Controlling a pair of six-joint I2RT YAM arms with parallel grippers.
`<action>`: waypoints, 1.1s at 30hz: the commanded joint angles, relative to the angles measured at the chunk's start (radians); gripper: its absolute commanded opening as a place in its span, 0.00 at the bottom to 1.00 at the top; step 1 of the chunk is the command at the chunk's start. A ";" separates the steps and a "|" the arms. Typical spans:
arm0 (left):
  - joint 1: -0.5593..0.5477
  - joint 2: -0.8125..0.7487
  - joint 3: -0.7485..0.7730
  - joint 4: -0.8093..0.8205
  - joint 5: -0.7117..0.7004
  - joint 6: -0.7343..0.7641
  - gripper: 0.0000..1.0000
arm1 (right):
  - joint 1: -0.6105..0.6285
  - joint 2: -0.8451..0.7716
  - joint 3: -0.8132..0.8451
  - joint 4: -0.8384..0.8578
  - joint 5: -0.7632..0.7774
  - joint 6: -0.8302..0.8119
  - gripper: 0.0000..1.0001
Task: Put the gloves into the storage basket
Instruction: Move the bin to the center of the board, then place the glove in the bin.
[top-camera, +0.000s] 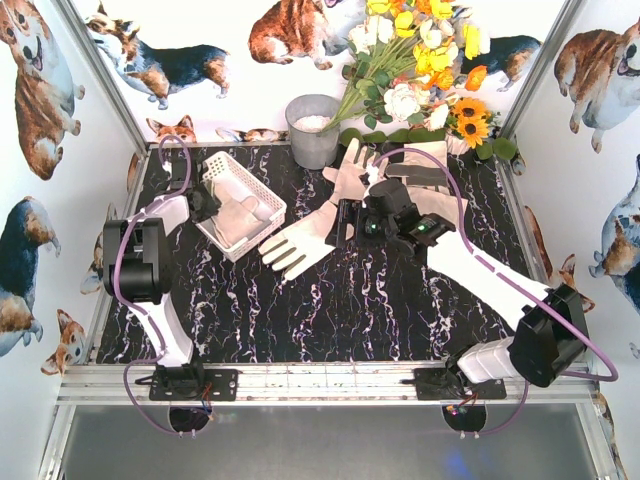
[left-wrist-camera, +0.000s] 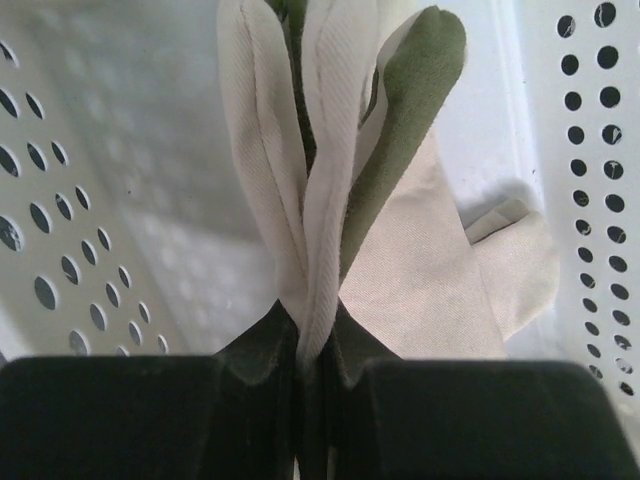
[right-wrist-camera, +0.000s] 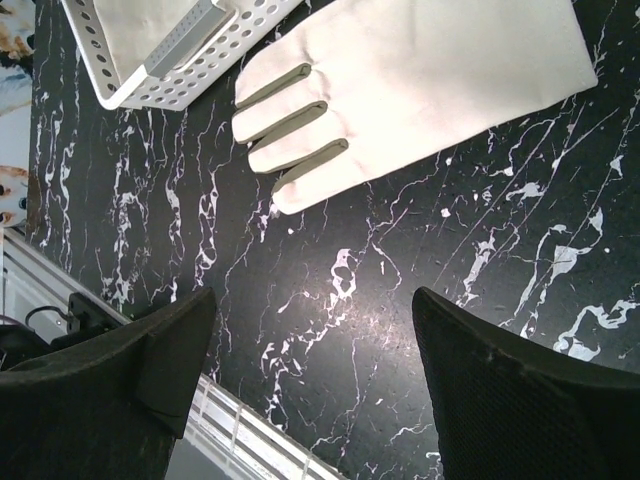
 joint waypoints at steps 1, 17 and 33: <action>0.011 -0.036 -0.032 0.030 0.041 -0.107 0.00 | -0.002 -0.061 -0.009 0.036 0.010 0.003 0.81; 0.004 -0.022 0.025 -0.015 0.007 -0.128 0.51 | -0.002 -0.165 -0.073 0.025 0.046 0.009 0.81; 0.004 -0.203 0.129 -0.259 -0.162 0.014 0.92 | -0.002 -0.177 -0.061 0.017 0.062 -0.016 0.81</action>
